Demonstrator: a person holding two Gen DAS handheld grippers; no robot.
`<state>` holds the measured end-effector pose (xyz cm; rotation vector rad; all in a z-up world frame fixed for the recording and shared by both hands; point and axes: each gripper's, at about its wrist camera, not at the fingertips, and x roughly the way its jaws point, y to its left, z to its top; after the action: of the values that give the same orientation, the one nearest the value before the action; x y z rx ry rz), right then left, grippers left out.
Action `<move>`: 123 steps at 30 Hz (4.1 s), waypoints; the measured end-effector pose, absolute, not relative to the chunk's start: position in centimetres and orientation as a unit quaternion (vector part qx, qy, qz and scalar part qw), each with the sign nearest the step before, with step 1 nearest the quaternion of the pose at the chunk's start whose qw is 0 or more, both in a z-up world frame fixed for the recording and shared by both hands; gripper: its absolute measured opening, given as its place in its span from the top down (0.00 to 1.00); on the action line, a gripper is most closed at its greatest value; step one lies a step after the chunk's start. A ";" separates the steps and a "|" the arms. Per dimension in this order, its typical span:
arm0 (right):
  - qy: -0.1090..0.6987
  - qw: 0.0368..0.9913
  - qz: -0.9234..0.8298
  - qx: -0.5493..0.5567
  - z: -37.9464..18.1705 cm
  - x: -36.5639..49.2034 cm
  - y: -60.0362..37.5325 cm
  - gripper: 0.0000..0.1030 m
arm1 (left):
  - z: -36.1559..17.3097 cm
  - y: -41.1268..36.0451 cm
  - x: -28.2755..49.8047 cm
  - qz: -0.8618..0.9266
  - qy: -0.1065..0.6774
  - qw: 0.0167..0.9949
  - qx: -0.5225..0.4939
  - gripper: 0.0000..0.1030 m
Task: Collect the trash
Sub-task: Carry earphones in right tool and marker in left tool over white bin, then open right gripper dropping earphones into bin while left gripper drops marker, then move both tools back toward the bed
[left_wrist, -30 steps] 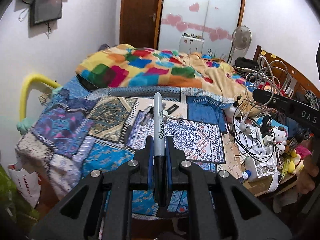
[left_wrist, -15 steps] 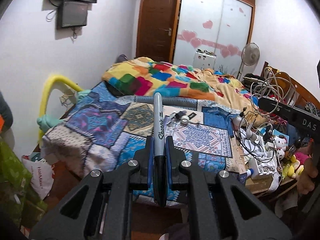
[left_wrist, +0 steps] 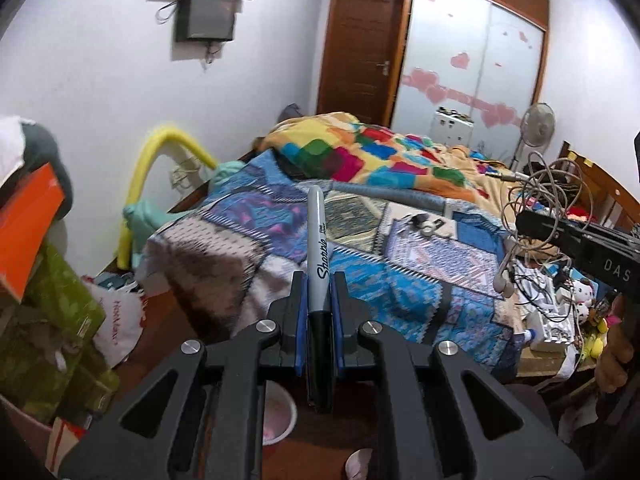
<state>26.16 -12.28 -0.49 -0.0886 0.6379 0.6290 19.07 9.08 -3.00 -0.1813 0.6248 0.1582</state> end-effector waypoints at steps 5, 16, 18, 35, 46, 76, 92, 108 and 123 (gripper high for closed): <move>0.326 0.883 0.332 -0.059 -2.0 25.2 -8.7 0.83 | -4.7 12.3 17.1 0.104 0.320 0.936 -0.098 0.90; 0.384 0.834 0.383 -0.104 -7.2 23.9 -0.8 0.83 | -10.3 18.0 15.3 0.141 0.367 0.909 -0.139 0.90; 0.396 0.824 0.389 -0.114 -8.3 23.7 0.4 0.83 | -11.5 18.7 15.3 0.144 0.378 0.903 -0.147 0.90; 0.545 0.709 0.411 -0.176 -20.7 25.2 9.7 0.80 | -22.2 21.9 15.5 0.159 0.483 0.834 -0.213 0.90; 0.575 0.687 0.407 -0.179 -22.1 26.2 11.1 0.56 | -23.9 22.3 17.1 0.150 0.499 0.824 -0.223 0.90; 0.473 0.769 0.409 -0.135 -12.3 24.8 2.2 0.55 | -14.3 16.2 16.9 0.153 0.428 0.878 -0.149 0.64; 0.361 0.849 0.377 -0.085 -3.8 23.5 -7.8 0.55 | -3.3 7.3 16.7 0.114 0.313 0.939 -0.089 0.64; 0.236 0.933 0.272 -0.024 1.7 25.3 -19.6 0.55 | 0.9 -2.0 22.8 0.042 0.266 0.962 -0.039 0.54; 0.272 0.948 0.164 -0.009 -1.6 34.3 -26.7 0.55 | -1.9 -6.5 34.4 -0.038 0.297 0.953 -0.040 0.54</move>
<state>34.33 -26.72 -1.56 -0.0192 0.5534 0.3348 34.38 -6.49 -1.95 -0.0812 0.6040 -0.0782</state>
